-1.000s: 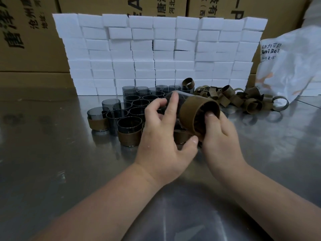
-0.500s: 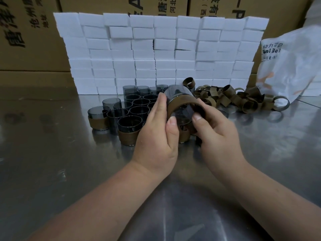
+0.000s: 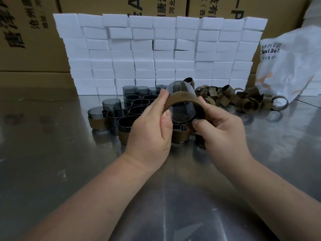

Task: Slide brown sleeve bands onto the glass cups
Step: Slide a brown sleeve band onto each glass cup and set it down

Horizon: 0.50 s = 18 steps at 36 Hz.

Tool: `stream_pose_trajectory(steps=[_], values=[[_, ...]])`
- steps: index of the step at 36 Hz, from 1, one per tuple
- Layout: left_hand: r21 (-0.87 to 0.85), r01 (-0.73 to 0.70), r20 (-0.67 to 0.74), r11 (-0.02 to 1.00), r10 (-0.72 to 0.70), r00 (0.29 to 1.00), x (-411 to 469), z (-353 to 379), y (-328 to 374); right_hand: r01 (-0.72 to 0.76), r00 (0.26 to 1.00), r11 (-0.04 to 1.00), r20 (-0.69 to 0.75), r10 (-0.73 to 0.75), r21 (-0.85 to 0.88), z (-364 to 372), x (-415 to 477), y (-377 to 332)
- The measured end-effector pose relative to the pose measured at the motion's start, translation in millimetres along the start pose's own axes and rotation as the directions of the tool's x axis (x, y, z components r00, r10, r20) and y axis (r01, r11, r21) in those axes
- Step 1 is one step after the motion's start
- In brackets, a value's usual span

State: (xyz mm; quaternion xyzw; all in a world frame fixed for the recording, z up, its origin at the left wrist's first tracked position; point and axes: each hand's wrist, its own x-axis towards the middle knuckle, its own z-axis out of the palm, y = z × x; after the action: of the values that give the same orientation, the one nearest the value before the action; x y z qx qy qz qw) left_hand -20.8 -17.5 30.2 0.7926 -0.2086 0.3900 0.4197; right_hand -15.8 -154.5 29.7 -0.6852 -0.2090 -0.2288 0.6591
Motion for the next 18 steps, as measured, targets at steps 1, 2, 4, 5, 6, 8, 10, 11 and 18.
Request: stream_pose_trajectory(steps=[1,2,4,5,6,8,10,11,18], values=[[0.002,0.001,0.002,1.000,-0.001,1.000,0.3,-0.5,-0.2,0.003,1.000,1.000,-0.010,-0.003,0.003,1.0,-0.8,-2.5],[0.004,0.002,0.002,1.000,-0.002,1.000,0.3,-0.6,-0.4,0.002,1.000,1.000,-0.017,-0.002,0.001,1.4,-1.3,-4.0],[0.009,-0.001,-0.005,1.000,0.001,1.000,0.3,-0.6,-1.2,-0.005,1.000,1.000,-0.024,0.005,-0.001,1.0,-1.6,-4.4],[0.013,-0.004,-0.010,1.000,0.004,1.000,0.4,-0.5,-1.6,-0.007,1.000,1.000,-0.025,0.007,-0.004,0.5,-1.4,-4.1],[0.017,-0.007,-0.015,1.000,0.008,1.000,0.6,-0.6,-1.9,-0.010,1.000,1.000,-0.026,0.010,-0.008,0.0,-1.2,-3.7],[0.026,-0.017,-0.025,1.000,0.017,1.000,1.3,-1.0,-2.2,-0.009,1.000,1.000,-0.029,0.009,-0.013,-0.8,-0.6,-3.2],[0.029,-0.017,-0.031,0.999,0.018,0.999,1.7,-1.5,-2.0,0.000,1.000,1.000,-0.022,0.000,-0.012,0.3,-0.9,-4.1],[0.029,-0.018,-0.032,0.999,0.019,0.999,1.8,-1.6,-1.8,-0.002,1.000,1.000,-0.022,0.002,-0.006,0.6,-1.3,-4.9],[0.052,-0.037,-0.063,0.998,0.040,0.997,2.6,-2.9,-1.7,-0.015,0.999,1.000,-0.045,0.016,0.021,1.4,0.0,-7.8]])
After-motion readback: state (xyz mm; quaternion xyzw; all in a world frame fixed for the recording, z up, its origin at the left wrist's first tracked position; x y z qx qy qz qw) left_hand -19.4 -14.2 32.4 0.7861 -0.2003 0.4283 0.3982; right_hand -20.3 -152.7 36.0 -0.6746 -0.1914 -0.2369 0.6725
